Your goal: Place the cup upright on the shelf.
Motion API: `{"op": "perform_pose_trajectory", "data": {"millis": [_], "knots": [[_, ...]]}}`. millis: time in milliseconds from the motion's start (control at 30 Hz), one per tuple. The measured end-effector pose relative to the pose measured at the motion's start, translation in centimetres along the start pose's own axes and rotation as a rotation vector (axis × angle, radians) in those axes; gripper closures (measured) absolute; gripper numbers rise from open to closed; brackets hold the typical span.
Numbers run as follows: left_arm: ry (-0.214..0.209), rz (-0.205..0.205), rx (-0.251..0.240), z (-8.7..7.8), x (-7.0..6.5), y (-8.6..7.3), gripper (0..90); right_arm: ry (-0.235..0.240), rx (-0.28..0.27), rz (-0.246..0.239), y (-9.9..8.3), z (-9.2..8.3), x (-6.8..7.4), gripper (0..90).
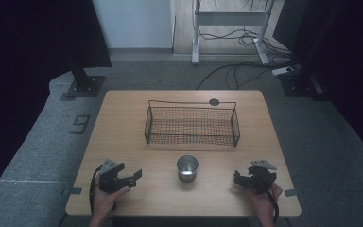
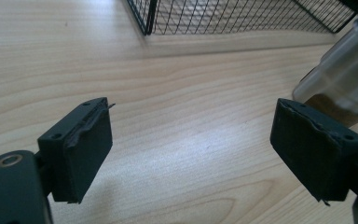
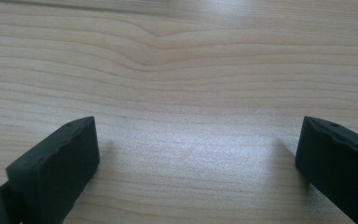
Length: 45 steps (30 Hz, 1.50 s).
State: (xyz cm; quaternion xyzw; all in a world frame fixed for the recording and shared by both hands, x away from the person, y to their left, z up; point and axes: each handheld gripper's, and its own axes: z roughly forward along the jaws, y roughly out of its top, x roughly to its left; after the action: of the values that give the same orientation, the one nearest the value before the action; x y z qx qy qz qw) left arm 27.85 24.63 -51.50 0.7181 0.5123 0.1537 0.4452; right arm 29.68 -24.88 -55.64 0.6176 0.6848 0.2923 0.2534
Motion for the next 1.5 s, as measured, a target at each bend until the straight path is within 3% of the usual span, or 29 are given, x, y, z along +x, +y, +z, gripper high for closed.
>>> {"op": "perform_pose_trajectory", "data": {"millis": [267, 700, 867, 1233, 1500], "knots": [[0.000, -0.007, 0.022, 0.4, 0.1, -0.1, 12.8, 0.017, -0.011, -0.020, -0.3, -0.3, -0.3, 3.0], [0.001, -0.002, 0.005, -0.2, -0.8, -0.4, 12.8, 0.020, -0.009, -0.023, -0.1, -0.2, -0.4, 2.4], [-0.018, 0.038, -0.006, -0.2, -1.4, -0.3, 11.6, 0.022, -0.008, -0.025, -0.1, -0.1, -0.4, 2.4], [-0.063, 0.023, -0.026, -0.4, -2.2, 0.4, 11.3, 0.022, -0.009, -0.024, -0.1, -0.1, -0.4, 2.4], [-0.097, 0.053, -0.010, 0.4, -4.0, 1.5, 9.8, 0.025, -0.013, -0.026, -0.1, -0.2, -0.6, 3.2]]}}
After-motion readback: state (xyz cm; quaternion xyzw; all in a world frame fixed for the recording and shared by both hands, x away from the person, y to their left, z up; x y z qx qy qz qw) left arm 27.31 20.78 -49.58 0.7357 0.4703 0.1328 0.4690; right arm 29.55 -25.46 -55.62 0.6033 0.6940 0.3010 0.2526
